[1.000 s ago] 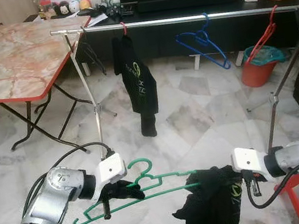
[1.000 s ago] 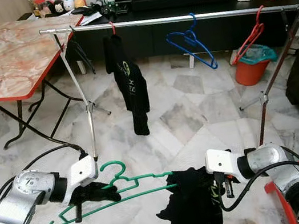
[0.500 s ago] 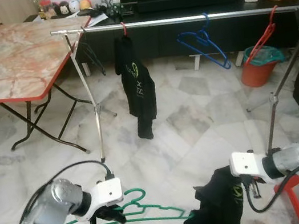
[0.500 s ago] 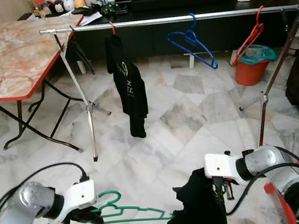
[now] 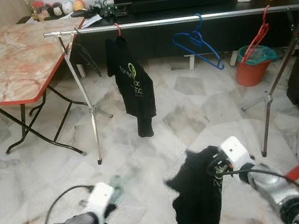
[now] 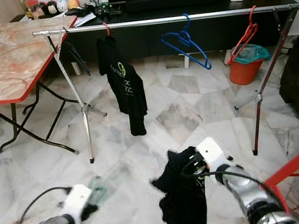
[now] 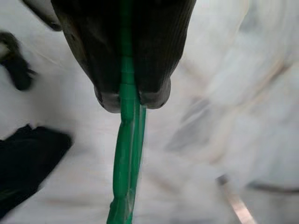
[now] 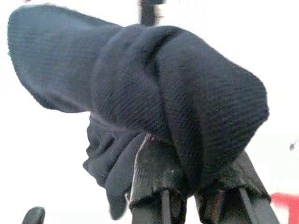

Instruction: Hang hanger

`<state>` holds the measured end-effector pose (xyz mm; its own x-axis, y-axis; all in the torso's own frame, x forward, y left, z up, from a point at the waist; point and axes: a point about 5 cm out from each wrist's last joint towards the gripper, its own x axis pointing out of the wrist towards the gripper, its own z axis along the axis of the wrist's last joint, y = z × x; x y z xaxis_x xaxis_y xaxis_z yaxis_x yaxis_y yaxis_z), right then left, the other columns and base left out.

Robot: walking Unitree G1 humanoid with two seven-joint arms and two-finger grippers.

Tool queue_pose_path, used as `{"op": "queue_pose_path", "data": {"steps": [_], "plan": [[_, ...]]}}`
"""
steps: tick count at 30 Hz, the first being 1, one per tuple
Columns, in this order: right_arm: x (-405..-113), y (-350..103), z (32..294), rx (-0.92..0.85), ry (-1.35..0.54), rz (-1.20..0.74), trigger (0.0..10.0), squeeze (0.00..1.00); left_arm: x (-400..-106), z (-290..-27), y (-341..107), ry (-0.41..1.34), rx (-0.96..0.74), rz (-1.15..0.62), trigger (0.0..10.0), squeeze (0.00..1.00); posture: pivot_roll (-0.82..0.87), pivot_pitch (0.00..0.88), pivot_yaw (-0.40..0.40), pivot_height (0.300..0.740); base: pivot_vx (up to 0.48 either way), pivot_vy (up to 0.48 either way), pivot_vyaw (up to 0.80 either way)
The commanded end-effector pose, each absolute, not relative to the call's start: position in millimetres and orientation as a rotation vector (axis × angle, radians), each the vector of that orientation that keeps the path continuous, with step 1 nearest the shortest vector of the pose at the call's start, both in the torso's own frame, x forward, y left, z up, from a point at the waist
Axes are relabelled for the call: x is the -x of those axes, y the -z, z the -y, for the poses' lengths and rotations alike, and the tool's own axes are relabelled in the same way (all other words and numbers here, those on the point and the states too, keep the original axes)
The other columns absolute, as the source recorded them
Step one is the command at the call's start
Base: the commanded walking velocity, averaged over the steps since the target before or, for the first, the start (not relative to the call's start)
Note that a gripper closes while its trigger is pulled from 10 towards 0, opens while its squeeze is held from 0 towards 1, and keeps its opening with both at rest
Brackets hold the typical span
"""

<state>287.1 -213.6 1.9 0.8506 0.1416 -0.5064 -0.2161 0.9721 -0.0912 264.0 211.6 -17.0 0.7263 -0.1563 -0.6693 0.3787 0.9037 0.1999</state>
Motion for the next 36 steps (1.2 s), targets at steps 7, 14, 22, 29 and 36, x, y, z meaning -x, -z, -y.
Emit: {"op": "queue_pose_path", "data": {"steps": [7, 14, 22, 29, 36], "plan": [[-271, 11, 221, -0.036, 0.143, -0.473, 0.0, 0.00, -243, -228, 35, 0.069, -0.249, -0.715, 10.0, 0.00, -0.11, 0.000, 0.018, 0.740, 0.000, 0.000, 0.00], [-241, 32, 209, -0.099, 0.183, -0.464, 0.0, 0.00, -221, -240, 49, -0.109, -0.097, -0.743, 10.0, 0.00, -0.12, 0.000, 0.028, 0.740, 0.000, 0.000, 0.00], [-241, 32, 205, -0.116, 0.193, -0.440, 0.0, 0.00, -211, -240, 55, -0.144, -0.069, -0.773, 10.0, 0.00, -0.12, 0.000, 0.023, 0.740, 0.000, 0.000, 0.00], [-251, 16, 206, -0.123, 0.182, -0.299, 0.0, 0.00, -205, -223, 62, -0.035, -0.184, -0.772, 10.0, 0.00, -0.12, 0.000, 0.027, 0.740, 0.000, 0.000, 0.00], [-247, 18, 195, -0.111, 0.138, -0.280, 0.0, 0.00, -196, -209, 70, 0.054, -0.212, -0.821, 10.0, 0.00, -0.13, 0.000, 0.029, 0.740, 0.000, 0.000, 0.00]]}}
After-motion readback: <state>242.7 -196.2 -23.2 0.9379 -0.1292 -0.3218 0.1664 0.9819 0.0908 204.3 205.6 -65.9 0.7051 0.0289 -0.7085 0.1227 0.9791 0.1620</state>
